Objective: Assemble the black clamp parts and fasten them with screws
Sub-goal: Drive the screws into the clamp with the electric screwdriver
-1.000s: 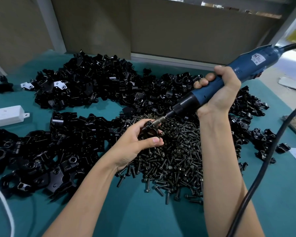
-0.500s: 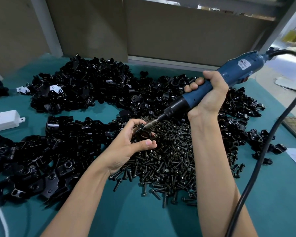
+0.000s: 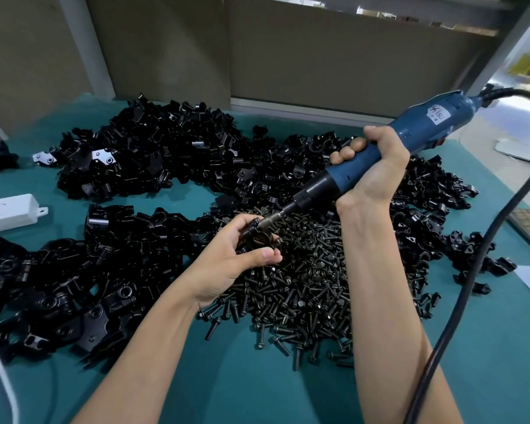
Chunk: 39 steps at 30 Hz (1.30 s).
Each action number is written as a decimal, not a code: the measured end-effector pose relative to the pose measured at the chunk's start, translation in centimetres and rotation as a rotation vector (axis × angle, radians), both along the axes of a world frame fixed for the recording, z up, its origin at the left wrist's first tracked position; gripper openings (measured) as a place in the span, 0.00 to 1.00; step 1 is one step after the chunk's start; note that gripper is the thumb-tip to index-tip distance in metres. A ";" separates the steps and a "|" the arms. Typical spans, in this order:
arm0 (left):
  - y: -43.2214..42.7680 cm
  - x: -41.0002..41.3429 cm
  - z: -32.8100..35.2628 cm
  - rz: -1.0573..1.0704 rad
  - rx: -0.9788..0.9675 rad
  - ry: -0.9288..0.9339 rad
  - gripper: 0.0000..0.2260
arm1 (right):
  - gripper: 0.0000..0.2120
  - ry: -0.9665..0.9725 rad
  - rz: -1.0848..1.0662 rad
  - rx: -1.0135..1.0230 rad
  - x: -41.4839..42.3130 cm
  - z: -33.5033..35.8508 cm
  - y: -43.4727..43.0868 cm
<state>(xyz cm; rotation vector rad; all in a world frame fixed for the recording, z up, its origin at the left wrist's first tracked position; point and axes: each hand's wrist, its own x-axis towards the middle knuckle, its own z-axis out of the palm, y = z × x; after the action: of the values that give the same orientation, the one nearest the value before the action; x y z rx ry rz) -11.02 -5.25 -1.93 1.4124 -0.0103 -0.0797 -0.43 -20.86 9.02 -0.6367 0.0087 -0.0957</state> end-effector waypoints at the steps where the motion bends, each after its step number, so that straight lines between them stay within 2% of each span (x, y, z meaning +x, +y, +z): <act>1: 0.0 0.0 0.0 0.000 0.000 0.000 0.23 | 0.11 0.001 -0.001 0.000 0.0 0.0 0.0; 17: 0.0 -0.1 0.0 0.011 0.021 -0.004 0.20 | 0.10 -0.005 0.014 0.005 -0.1 -0.1 0.1; 21: 0.0 -0.1 0.3 0.011 0.004 -0.013 0.23 | 0.11 -0.010 0.021 0.010 -0.1 -0.1 0.2; 31: -0.2 0.0 0.3 -0.023 -0.082 -0.016 0.21 | 0.10 -0.036 0.029 -0.010 -0.2 -0.2 0.3; 37: -0.5 -0.4 0.4 -0.120 -0.235 0.039 0.21 | 0.03 -0.150 0.083 -0.051 -0.8 0.2 0.1; 39: -0.5 -0.4 0.6 -0.139 -0.265 0.043 0.21 | 0.04 -0.199 0.122 -0.036 -1.0 0.4 -0.1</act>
<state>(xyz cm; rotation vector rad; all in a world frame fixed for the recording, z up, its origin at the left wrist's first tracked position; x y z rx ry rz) -11.41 -5.80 -1.37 1.1441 -0.0809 -0.2166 -1.40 -20.99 9.43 -0.6599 -0.2242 -0.0413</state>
